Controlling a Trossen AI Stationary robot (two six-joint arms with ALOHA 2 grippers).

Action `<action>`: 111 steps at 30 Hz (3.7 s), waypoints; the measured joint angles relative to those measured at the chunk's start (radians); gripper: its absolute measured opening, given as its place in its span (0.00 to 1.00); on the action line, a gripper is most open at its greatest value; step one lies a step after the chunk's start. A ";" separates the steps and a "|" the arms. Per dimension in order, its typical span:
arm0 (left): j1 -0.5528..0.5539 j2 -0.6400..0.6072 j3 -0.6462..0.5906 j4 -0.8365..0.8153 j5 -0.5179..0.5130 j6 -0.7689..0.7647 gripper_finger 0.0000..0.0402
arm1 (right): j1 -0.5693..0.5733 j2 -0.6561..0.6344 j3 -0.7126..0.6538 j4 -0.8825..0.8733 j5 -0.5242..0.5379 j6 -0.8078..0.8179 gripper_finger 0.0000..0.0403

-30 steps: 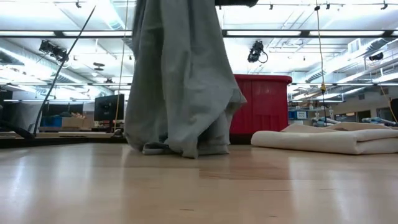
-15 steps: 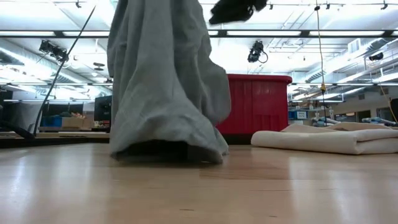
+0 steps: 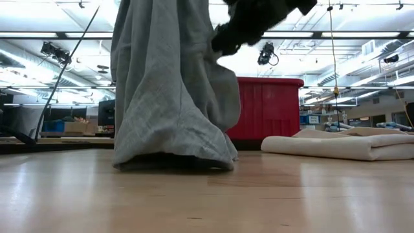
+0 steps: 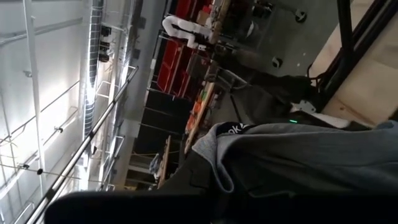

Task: Fold Laundry from Bin
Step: Fold the gray shirt

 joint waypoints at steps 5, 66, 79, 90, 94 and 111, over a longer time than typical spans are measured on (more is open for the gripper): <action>0.000 0.000 0.000 -0.001 0.006 -0.024 0.05 | 0.033 0.026 0.000 -0.005 0.098 0.005 0.47; 0.074 0.214 -0.679 -0.214 0.288 -1.436 0.55 | 0.270 -0.504 0.000 -1.110 0.532 1.020 0.02; 0.094 0.390 -0.679 -0.207 0.144 -1.323 0.23 | 0.271 -0.504 0.000 -1.080 0.550 0.984 0.03; 0.162 0.065 -0.661 -0.252 0.548 -1.312 0.04 | 0.284 -0.504 0.000 -1.080 0.381 0.910 0.03; 0.247 0.015 -0.707 -0.257 0.767 -1.301 0.04 | 0.308 -0.504 0.000 -1.081 0.325 0.881 0.03; 0.247 -0.070 -0.488 -0.059 1.508 -1.274 0.02 | 0.452 -0.533 0.000 -0.796 0.078 0.527 0.03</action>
